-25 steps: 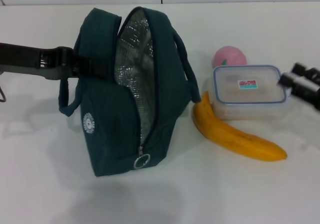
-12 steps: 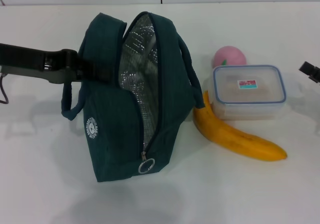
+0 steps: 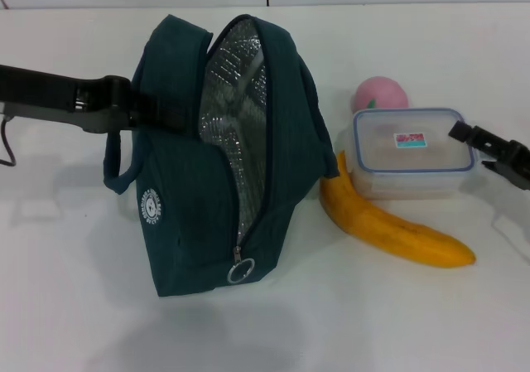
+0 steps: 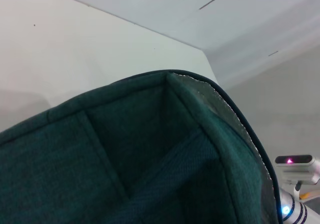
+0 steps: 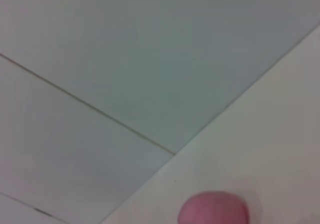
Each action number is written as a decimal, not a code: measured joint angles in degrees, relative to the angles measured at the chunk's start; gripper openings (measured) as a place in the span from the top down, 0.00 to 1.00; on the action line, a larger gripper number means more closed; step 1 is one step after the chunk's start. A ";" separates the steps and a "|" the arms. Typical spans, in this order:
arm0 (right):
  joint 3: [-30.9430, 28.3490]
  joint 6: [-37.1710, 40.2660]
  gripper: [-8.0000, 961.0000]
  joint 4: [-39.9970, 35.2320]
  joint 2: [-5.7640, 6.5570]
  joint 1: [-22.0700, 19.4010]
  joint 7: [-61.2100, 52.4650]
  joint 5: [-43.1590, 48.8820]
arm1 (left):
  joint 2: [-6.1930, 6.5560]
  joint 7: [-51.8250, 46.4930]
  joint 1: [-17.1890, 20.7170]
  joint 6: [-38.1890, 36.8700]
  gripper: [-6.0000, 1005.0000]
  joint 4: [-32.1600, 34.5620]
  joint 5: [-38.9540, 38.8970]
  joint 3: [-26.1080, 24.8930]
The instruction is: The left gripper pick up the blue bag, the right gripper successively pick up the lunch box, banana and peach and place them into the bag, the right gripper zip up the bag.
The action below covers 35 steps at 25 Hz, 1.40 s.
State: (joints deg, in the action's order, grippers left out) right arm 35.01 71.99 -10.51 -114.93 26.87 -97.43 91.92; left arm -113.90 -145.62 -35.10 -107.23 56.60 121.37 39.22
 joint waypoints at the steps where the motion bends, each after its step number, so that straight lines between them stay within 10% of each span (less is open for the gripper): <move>1: 0.46 -0.05 0.32 0.08 -0.01 0.13 -0.38 0.01 | 0.00 -0.01 -0.06 0.00 0.96 0.00 0.00 -0.01; 35: 0.58 6.61 0.39 1.13 -0.20 -1.39 -8.89 -2.94 | 0.24 0.54 -0.22 0.00 0.96 -0.03 0.62 1.96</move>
State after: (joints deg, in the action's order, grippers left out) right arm 35.59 78.60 -9.39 -115.13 25.47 -106.33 88.99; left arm -113.66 -145.09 -35.32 -107.22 56.58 121.99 41.17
